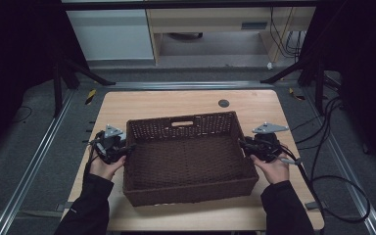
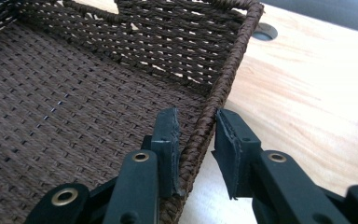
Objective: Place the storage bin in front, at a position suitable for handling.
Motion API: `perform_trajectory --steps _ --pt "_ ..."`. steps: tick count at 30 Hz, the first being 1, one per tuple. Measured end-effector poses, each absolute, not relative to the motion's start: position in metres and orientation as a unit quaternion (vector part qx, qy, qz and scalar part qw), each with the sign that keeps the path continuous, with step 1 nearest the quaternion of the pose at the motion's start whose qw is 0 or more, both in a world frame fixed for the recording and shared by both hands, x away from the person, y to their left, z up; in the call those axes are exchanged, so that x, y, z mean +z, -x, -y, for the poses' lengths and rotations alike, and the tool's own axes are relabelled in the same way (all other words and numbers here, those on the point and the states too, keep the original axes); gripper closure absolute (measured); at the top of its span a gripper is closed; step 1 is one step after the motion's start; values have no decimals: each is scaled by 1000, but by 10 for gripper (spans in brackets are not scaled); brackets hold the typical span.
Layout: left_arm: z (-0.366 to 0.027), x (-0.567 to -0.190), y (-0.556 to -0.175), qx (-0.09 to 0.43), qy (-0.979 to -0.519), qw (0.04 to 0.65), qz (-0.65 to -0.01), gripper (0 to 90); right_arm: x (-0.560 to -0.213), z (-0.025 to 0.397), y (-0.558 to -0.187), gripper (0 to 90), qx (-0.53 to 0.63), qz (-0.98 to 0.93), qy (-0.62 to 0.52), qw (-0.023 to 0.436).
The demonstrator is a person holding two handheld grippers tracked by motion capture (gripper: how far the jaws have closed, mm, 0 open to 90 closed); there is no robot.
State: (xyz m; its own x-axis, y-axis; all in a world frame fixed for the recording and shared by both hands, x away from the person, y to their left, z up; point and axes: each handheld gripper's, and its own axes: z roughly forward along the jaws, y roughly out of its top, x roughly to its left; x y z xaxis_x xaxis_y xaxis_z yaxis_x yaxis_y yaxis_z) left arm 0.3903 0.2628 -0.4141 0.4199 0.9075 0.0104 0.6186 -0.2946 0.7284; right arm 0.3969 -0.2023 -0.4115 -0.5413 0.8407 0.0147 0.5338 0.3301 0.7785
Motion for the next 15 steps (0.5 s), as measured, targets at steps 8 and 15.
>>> perform_trajectory --steps 8,15 --pt "-258 -415 -406 212 -780 342 -480 626 -409 207 -384 623 379 -783 -448 206" --pt "-263 -414 -397 209 -781 354 -470 522 -413 206 -395 546 373 -774 -466 211"
